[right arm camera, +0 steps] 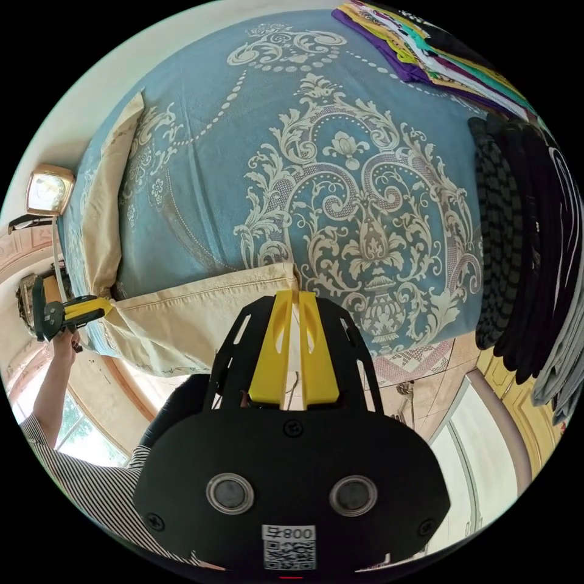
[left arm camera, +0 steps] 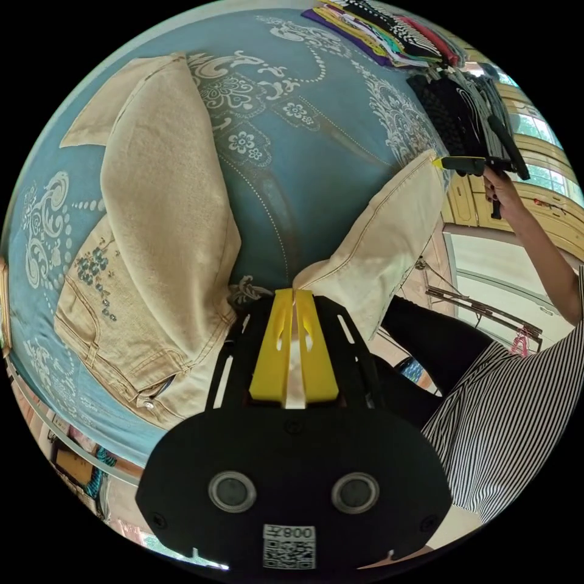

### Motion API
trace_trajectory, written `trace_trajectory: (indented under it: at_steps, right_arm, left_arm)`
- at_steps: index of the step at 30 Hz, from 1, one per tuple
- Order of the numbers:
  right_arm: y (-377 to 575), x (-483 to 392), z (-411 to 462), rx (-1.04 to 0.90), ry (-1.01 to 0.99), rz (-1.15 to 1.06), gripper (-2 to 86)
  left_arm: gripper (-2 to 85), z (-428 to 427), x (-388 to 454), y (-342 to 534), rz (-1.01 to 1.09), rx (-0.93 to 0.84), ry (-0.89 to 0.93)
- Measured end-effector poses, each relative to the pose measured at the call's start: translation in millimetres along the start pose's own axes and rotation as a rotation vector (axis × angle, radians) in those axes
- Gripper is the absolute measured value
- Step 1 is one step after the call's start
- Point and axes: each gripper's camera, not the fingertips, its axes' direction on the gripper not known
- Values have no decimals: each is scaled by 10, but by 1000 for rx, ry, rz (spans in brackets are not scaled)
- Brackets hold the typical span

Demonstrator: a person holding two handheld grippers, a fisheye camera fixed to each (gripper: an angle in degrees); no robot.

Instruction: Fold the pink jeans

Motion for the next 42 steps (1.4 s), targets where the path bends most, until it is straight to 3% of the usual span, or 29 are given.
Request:
trace_trajectory:
  at_steps: [10,15,23,30,36,42]
  right_arm:
    - [13,364,-379,60,-47,83,16]
    - [-275,342,-42,-61,11,79,24]
    - [-238,497,-126,-66,-36,140,37]
    - [-223,640,-407,33,-154,207,30]
    - [-558,136,-587,97,-259,43,43]
    - [-1060,-556,-651,125,-436,-121,64]
  left_arm:
    - [10,-337,7,-642,-20,37,-25]
    - [16,-359,-139,-747,-94,28,26]
    - [31,-1066,-362,-252,-220,268,218]
    - [59,-1600,-1021,138,-441,411,169]
    - [70,-1921,-1613,-160,-452,281,5]
    - [76,-1993,-1892,-709,-332,50,-121]
